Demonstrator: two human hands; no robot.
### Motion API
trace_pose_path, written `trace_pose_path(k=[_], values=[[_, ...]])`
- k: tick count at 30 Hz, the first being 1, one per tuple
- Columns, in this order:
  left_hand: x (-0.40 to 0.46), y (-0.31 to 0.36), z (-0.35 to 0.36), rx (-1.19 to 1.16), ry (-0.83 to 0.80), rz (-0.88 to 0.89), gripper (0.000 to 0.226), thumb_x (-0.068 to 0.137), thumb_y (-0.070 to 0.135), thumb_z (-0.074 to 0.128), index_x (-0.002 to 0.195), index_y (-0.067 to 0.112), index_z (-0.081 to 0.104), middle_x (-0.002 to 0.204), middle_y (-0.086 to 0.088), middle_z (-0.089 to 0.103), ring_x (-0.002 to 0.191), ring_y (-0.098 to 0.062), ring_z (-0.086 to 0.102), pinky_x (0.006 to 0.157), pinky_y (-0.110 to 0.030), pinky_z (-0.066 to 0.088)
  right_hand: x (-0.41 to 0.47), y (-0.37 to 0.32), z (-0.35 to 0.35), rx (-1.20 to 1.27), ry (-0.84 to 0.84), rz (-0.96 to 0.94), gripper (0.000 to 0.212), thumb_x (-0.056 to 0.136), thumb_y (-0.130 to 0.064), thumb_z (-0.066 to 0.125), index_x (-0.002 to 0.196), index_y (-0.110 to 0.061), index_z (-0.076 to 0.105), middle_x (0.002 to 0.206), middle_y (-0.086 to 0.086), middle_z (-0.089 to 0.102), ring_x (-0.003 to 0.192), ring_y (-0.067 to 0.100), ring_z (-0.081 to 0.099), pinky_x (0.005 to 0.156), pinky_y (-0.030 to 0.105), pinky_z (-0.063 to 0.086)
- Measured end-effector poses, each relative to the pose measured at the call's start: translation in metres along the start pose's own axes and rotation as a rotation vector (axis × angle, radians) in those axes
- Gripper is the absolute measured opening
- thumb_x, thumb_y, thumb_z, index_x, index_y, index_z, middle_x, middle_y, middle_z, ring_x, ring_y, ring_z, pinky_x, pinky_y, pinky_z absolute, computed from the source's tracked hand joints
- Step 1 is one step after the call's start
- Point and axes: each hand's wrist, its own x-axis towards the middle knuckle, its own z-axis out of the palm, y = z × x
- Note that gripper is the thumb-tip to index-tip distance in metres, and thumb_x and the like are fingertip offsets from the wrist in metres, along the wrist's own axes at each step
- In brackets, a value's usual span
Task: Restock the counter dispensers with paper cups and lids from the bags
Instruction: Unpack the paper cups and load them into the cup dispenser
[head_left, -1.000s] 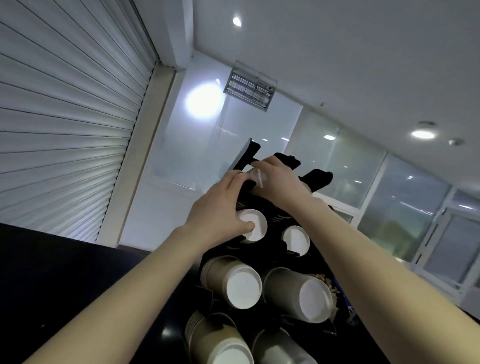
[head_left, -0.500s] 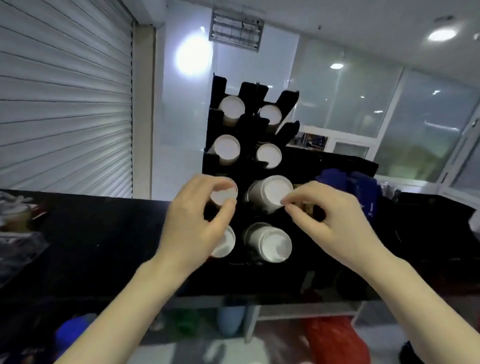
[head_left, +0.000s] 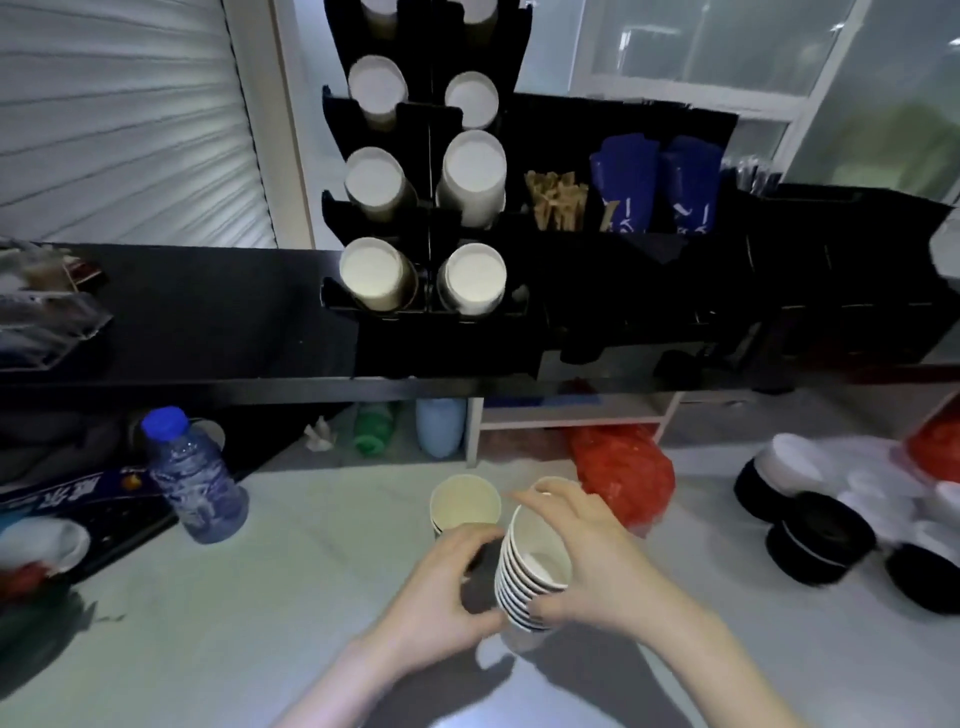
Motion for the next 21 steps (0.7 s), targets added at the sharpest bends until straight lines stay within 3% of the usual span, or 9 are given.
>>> trace_pose_path(k=[2,4,6,9,14,18,21], values=[[-0.007,0.013,0.022,-0.179,-0.014,-0.075,0.086,0.062,0.02,0.084,0.136,0.036,0.042,0.128,0.022,0.055,0.119,0.0,0.053,0.097,-0.018,0.043,-0.001,0.002,0.005,0.038,0.084,0.018,0.099,0.052,-0.044,0.073,0.141,-0.045,0.028,0.138,-0.013,0.029,0.13,0.012,0.029,0.105,0.032,0.037],[-0.012,0.02,0.038,-0.261,0.086,-0.152,0.102,0.053,0.016,0.087,0.139,0.04,0.038,0.132,0.017,0.055,0.122,-0.003,0.053,0.1,-0.028,0.045,-0.002,-0.001,0.006,0.114,0.136,0.04,0.098,0.05,-0.043,0.074,0.14,-0.042,0.034,0.133,-0.012,0.035,0.127,0.011,0.035,0.102,0.033,0.041],[-0.015,0.023,0.047,-0.27,0.169,-0.193,0.108,0.048,0.014,0.087,0.138,0.045,0.037,0.135,0.013,0.053,0.125,-0.006,0.052,0.102,-0.038,0.047,-0.005,-0.002,0.005,0.236,0.172,0.075,0.096,0.052,-0.039,0.079,0.139,-0.04,0.038,0.131,-0.014,0.038,0.124,0.007,0.039,0.1,0.025,0.04],[-0.021,0.029,0.047,-0.203,0.229,-0.241,0.105,0.046,0.023,0.088,0.136,0.05,0.038,0.134,0.016,0.054,0.122,-0.002,0.054,0.098,-0.039,0.049,-0.015,0.007,0.005,0.448,0.242,0.1,0.098,0.054,-0.029,0.086,0.138,-0.045,0.038,0.13,-0.015,0.038,0.119,0.002,0.044,0.091,0.013,0.036],[-0.032,0.047,0.038,-0.17,0.337,-0.263,0.087,0.05,0.033,0.088,0.124,0.051,0.046,0.121,0.022,0.061,0.108,0.004,0.059,0.087,-0.025,0.05,-0.028,0.003,0.03,1.014,0.386,0.15,0.112,0.053,-0.023,0.094,0.142,-0.046,0.029,0.132,-0.012,0.052,0.113,-0.001,0.056,0.098,0.028,0.046],[-0.04,0.054,0.039,-0.268,0.287,-0.305,0.077,0.059,0.024,0.089,0.123,0.04,0.048,0.108,0.023,0.068,0.097,0.004,0.064,0.078,-0.017,0.051,-0.022,-0.013,0.043,1.042,0.455,0.205,0.117,0.041,-0.042,0.093,0.139,-0.048,0.029,0.132,-0.007,0.051,0.115,0.005,0.056,0.096,0.027,0.048],[-0.048,0.052,0.033,-0.311,0.257,-0.327,0.073,0.064,0.011,0.087,0.122,0.035,0.05,0.107,0.017,0.07,0.095,0.002,0.066,0.072,-0.011,0.048,-0.017,-0.009,0.031,1.072,0.451,0.2,0.097,0.056,-0.028,0.093,0.135,-0.038,0.037,0.129,-0.011,0.053,0.109,-0.004,0.056,0.083,0.013,0.047]])
